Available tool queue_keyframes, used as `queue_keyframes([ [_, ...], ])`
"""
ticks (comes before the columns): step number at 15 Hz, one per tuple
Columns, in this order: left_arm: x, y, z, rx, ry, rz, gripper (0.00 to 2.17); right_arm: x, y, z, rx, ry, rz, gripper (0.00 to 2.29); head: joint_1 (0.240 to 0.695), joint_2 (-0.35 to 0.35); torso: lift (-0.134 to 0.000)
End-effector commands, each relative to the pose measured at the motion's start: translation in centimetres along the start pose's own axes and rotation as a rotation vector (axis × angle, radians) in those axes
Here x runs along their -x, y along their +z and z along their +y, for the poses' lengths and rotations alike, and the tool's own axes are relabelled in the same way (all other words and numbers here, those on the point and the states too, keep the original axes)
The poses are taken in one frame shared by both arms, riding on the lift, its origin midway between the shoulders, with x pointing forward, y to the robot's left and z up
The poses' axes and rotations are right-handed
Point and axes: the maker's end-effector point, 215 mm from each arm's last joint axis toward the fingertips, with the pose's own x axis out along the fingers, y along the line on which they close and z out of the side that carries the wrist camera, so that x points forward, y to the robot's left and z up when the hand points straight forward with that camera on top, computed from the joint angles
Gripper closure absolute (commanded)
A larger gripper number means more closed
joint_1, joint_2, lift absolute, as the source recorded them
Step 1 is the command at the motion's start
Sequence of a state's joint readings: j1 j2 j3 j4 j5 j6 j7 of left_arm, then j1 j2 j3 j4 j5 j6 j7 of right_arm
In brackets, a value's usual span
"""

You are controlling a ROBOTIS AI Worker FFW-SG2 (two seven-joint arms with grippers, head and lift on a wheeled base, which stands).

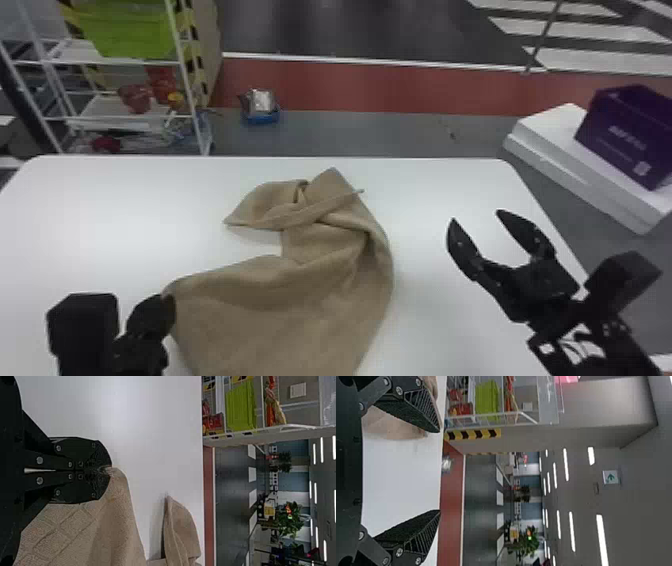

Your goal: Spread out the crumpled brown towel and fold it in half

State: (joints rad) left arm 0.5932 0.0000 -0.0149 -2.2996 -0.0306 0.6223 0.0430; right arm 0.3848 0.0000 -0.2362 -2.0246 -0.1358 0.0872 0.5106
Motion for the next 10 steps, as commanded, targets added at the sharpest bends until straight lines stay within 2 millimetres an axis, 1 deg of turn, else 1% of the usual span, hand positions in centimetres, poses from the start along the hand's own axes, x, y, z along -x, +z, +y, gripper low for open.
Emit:
queue_keyframes([
  [1, 0.3, 0.1, 0.9, 0.013, 0.012, -0.002, 1.45, -3.8, 2.3, 3.5, -0.027, 0.168, 0.005, 0.18, 0.695, -0.025, -0.124],
  [2, 0.3, 0.1, 0.8, 0.013, 0.009, -0.002, 1.45, -5.2, 2.8, 5.0, -0.01, 0.219, 0.019, 0.18, 0.695, 0.007, -0.124],
  [4, 0.2, -0.2, 0.7, 0.013, 0.006, 0.003, 1.45, -8.3, 3.9, 9.0, 0.045, 0.328, 0.031, 0.18, 0.695, 0.053, -0.124],
  [6, 0.2, -0.5, 0.9, 0.012, 0.007, 0.009, 1.45, -11.9, 3.4, 12.8, 0.133, 0.413, 0.078, 0.22, 0.695, 0.096, -0.124],
  [7, 0.1, -0.6, 0.9, 0.013, 0.008, 0.011, 1.45, -13.4, 2.2, 13.9, 0.147, 0.448, 0.144, 0.22, 0.695, 0.139, -0.124],
  [8, 0.1, -0.6, 1.0, 0.012, 0.009, 0.011, 1.45, -14.8, 1.1, 14.7, 0.171, 0.483, 0.208, 0.22, 0.695, 0.158, -0.124],
  [9, 0.1, -0.5, 1.0, 0.012, 0.01, 0.009, 1.45, -15.8, 0.8, 15.3, 0.212, 0.5, 0.239, 0.22, 0.695, 0.176, -0.124],
  [10, 0.1, -0.7, 1.2, 0.011, 0.013, 0.012, 1.45, -16.4, 0.7, 15.9, 0.247, 0.518, 0.263, 0.23, 0.695, 0.194, -0.124],
])
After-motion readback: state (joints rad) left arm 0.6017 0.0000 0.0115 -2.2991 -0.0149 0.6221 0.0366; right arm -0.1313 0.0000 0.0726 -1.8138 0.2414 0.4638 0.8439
